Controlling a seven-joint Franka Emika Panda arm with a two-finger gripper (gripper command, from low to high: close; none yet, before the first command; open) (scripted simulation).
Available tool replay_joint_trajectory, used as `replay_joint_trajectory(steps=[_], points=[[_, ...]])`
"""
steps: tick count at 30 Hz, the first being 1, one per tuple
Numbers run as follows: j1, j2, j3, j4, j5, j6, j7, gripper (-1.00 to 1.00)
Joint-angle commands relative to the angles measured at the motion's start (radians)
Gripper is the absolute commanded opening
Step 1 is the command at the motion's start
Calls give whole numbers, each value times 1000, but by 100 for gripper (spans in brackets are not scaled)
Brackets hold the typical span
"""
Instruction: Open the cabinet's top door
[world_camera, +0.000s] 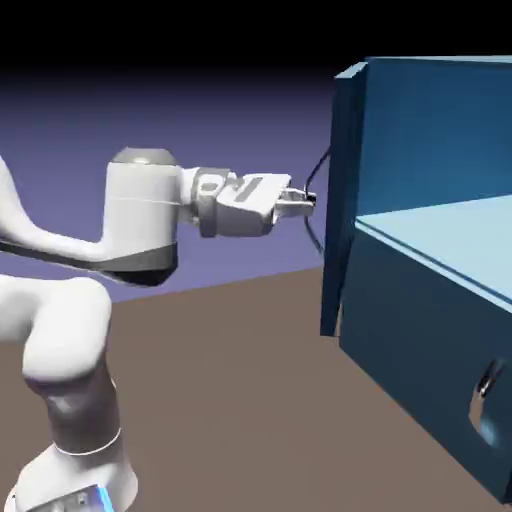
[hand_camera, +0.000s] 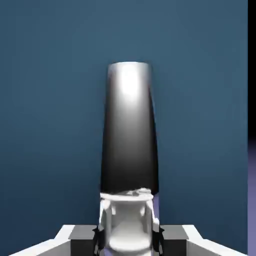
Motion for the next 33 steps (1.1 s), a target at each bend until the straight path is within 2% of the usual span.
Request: replay_joint_trajectory(steps=[1,9,17,22,27,33], points=[[-13,-22,18,-15,45,-1,-28,-100],[-11,-205,136,-120,392,-93,-276,-100],[142,-385,341,-182,740,-363,-459,-100],[244,-434,523,-168,926,-556,-500,-100],[166,-508,663,-164,1142,-544,-599,-100],[222,-483,878,-54,1306,-793,-593,-100]])
